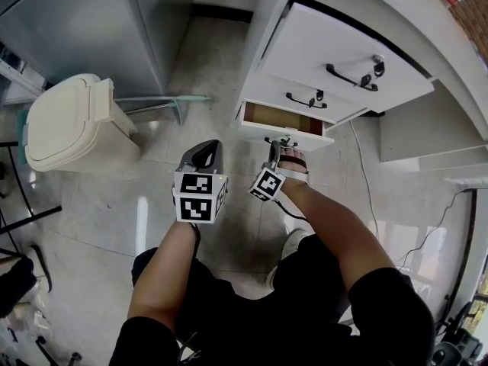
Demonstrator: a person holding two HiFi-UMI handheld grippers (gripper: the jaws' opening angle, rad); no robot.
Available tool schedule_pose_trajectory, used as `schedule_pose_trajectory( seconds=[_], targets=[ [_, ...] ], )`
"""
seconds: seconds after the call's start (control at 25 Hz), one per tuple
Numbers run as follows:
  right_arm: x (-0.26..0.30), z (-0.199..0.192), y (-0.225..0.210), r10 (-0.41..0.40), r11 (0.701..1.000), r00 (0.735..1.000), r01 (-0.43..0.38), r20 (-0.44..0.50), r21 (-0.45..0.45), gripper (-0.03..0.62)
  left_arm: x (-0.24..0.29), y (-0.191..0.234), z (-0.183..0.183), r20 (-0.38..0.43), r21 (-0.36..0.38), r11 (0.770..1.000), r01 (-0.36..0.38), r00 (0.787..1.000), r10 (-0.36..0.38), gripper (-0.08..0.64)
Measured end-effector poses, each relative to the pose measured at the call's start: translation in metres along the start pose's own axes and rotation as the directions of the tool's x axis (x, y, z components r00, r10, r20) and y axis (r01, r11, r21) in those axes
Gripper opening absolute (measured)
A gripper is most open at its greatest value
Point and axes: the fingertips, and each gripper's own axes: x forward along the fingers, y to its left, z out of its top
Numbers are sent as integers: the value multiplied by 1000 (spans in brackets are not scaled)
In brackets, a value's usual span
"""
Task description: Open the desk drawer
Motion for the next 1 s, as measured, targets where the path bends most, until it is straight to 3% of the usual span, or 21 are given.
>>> schedule_pose_trajectory(
  seconds=[0.28, 0.48, 0.6, 0.72, 0.84, 1.0],
  targets=[
    [-26, 1, 11, -42, 998, 999, 41, 12, 49, 14, 2, -6, -3, -6, 4, 1000, 27, 1000, -27, -3],
    [-56, 32, 28, -39, 999, 990, 41, 132, -14, 0, 0, -11, -1, -4, 10, 999, 35, 999, -35, -3],
    [-58, 33, 28, -30, 1000, 987, 30, 159, 2, 0, -4, -14, 0, -2, 20, 999, 34, 999, -34, -3],
    [-65, 38, 13, -33, 998, 978, 21, 207, 60, 0, -9, -13, 4, 7, 17, 1000, 23, 1000, -23, -3],
    [-83, 54, -10, -15, 987, 951, -36, 310, 157, 0, -14, -9, 9, 24, 12, 1000, 6, 1000, -6, -3],
    [-111, 74, -59, -8, 928, 897, -158, 442, 338, 0, -20, -1, 16, 44, 0, 1000, -22, 999, 22, -3]
  ],
)
